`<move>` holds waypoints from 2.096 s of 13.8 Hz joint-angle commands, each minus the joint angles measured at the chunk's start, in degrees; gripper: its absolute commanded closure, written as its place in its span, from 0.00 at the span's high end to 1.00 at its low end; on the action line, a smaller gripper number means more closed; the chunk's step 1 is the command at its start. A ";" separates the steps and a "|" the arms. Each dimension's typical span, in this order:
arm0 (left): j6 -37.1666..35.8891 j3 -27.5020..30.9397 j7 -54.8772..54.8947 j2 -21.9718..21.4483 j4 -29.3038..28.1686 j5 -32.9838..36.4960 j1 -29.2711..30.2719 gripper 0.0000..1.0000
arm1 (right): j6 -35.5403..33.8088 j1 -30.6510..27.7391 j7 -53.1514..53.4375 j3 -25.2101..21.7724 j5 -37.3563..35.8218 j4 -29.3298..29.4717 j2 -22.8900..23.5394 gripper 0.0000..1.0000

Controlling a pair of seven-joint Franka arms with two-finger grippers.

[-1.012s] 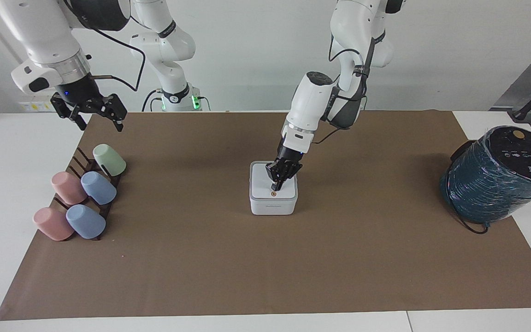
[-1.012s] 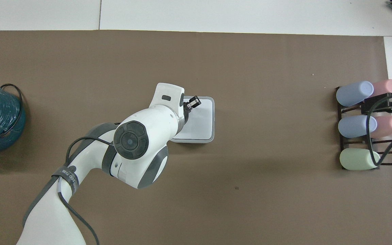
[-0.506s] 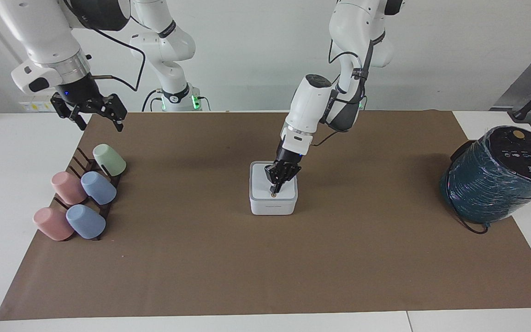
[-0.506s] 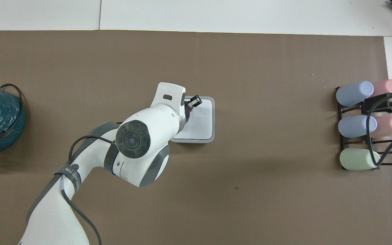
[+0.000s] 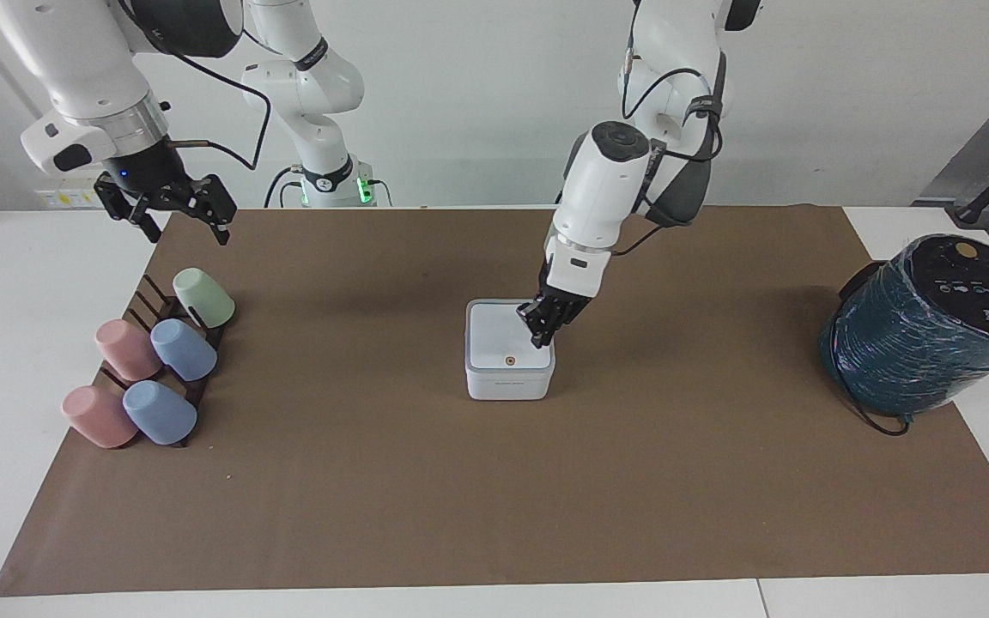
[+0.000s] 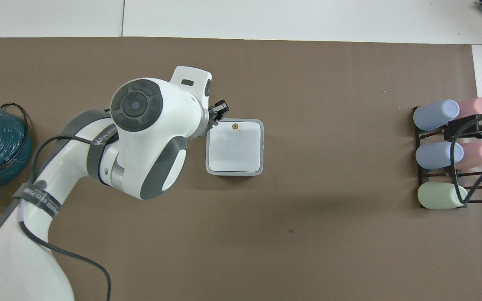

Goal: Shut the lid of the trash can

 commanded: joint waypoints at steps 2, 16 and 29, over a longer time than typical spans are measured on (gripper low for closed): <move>-13.44 -0.35 15.03 -2.56 2.45 -0.90 7.27 0.16 | 1.47 -0.10 -1.20 0.17 -0.50 -2.02 -1.60 1.00; -29.65 0.97 52.78 -12.14 2.72 4.37 29.53 0.83 | 1.47 -0.10 -1.20 0.17 -0.50 -2.02 -1.60 1.00; -31.58 -0.17 52.87 -12.85 7.20 8.85 28.39 1.00 | 1.47 -0.10 -1.20 0.17 -0.50 -2.02 -1.60 1.00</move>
